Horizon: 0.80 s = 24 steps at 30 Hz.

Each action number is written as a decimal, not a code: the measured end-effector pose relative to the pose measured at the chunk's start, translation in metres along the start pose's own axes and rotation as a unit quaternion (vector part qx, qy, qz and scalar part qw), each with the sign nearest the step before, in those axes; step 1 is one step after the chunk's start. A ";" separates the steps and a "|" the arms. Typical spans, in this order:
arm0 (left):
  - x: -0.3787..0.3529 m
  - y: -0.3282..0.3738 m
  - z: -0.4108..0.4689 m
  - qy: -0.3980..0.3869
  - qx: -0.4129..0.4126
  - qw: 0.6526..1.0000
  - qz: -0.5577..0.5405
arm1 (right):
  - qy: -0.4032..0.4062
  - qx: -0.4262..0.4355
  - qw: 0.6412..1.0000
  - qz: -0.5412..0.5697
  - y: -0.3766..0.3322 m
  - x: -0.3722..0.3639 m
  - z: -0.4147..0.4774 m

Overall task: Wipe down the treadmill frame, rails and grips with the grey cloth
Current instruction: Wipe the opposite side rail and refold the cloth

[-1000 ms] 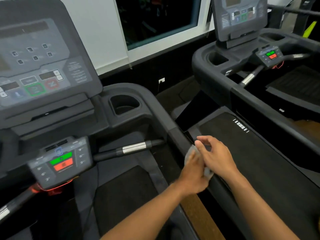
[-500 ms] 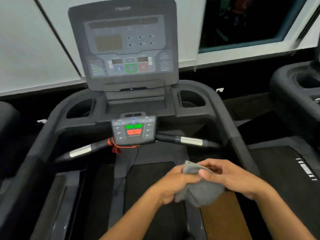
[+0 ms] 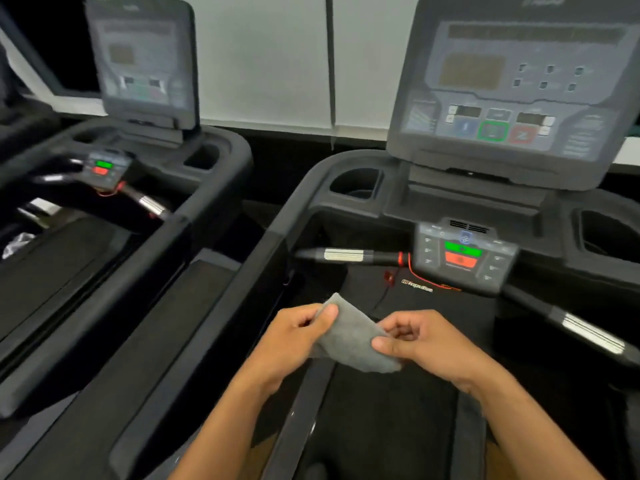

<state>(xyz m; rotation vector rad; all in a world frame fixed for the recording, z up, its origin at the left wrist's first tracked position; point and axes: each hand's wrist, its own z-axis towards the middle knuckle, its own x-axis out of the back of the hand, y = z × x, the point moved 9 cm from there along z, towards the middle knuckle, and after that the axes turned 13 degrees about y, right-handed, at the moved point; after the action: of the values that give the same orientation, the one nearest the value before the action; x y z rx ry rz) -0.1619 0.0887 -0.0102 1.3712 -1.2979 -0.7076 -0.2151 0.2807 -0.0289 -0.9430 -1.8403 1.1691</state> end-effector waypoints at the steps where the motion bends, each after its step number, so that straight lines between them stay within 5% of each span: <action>1: 0.026 -0.008 -0.003 0.031 -0.009 0.999 0.011 | -0.005 0.004 1.000 -0.006 -0.005 -0.024 0.008; 10: 0.225 -0.093 -0.048 0.264 -0.002 0.961 0.076 | -0.161 -0.033 0.986 -0.032 -0.025 -0.239 0.033; 17: 0.302 -0.183 -0.056 0.314 0.087 0.929 0.177 | -0.202 -0.088 0.968 -0.124 0.012 -0.340 0.052; 24: 0.319 -0.218 -0.051 0.320 0.111 0.923 0.180 | -0.137 -0.091 0.973 -0.165 0.018 -0.353 0.060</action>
<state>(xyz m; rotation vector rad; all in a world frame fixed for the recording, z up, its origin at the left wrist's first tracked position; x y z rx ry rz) 0.0264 -0.2328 -0.1251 1.3312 -1.0631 0.1513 -0.1053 -0.0437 -0.1343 -0.5588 -2.2550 0.9723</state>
